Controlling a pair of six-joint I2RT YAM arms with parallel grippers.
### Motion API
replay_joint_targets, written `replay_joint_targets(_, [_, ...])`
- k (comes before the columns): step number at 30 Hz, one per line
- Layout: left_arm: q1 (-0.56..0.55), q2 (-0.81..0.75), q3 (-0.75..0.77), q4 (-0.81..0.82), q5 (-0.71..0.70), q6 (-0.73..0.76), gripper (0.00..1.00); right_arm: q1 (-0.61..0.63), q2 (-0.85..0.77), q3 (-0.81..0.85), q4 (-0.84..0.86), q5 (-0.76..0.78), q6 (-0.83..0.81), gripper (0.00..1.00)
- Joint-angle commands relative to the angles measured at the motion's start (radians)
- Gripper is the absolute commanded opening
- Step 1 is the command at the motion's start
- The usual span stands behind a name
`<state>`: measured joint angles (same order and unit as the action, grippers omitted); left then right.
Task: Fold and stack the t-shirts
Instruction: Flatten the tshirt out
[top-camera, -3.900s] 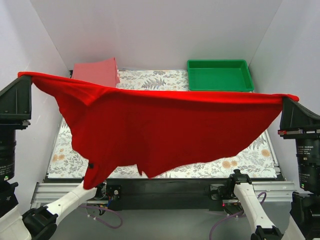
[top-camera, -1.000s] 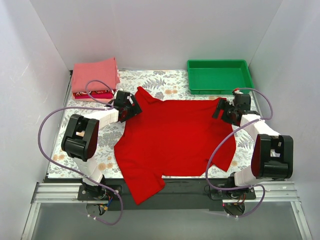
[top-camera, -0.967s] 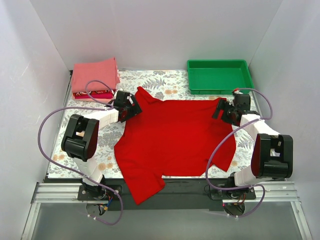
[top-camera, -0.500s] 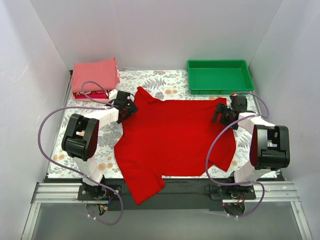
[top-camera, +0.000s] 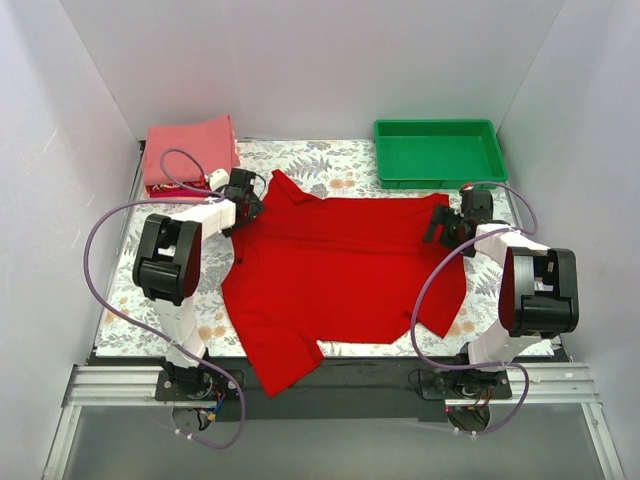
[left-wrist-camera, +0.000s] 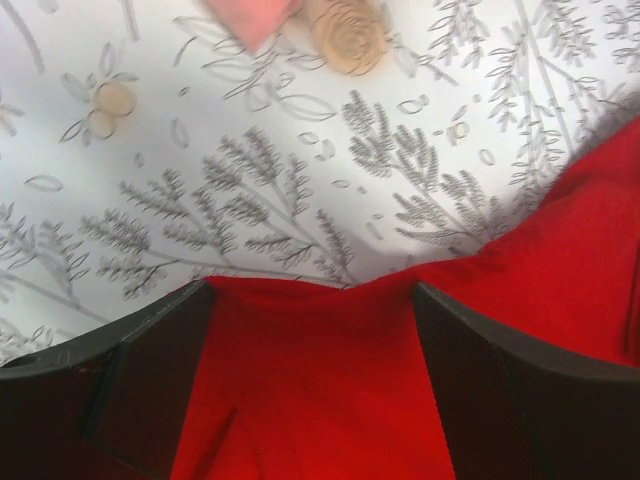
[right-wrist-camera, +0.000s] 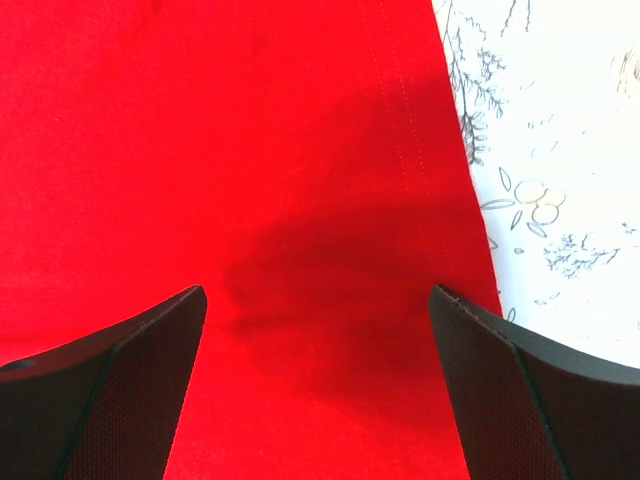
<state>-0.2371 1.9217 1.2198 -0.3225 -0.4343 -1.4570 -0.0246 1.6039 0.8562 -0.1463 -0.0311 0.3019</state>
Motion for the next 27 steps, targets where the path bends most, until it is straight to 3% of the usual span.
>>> replay_joint_targets(1, [0.016, 0.031, 0.030, 0.034, 0.017, 0.055, 0.81, -0.003, 0.042, 0.023, 0.004, 0.057, -0.021, 0.98])
replay_joint_targets(8, [0.016, -0.098, 0.046, -0.015, 0.006, 0.073, 0.81, -0.003, -0.024, 0.049, -0.002, -0.006, -0.030, 0.98])
replay_joint_targets(11, [0.015, -0.213, -0.029, -0.023, 0.045, 0.054, 0.81, -0.001, -0.107, 0.015, -0.003, -0.023, -0.018, 0.98])
replay_joint_targets(17, [-0.034, -0.432, -0.284, 0.029, 0.275, -0.035, 0.82, -0.001, -0.285, -0.155, -0.006, -0.033, 0.026, 0.98])
replay_joint_targets(23, [-0.097, -0.483, -0.459, 0.106, 0.345, -0.097, 0.85, -0.003, -0.377, -0.295, -0.009, -0.032, 0.045, 0.98])
replay_joint_targets(27, [-0.099, -0.445, -0.468, 0.071, 0.278, -0.124, 0.85, -0.003, -0.377, -0.336, -0.015, -0.027, 0.048, 0.98])
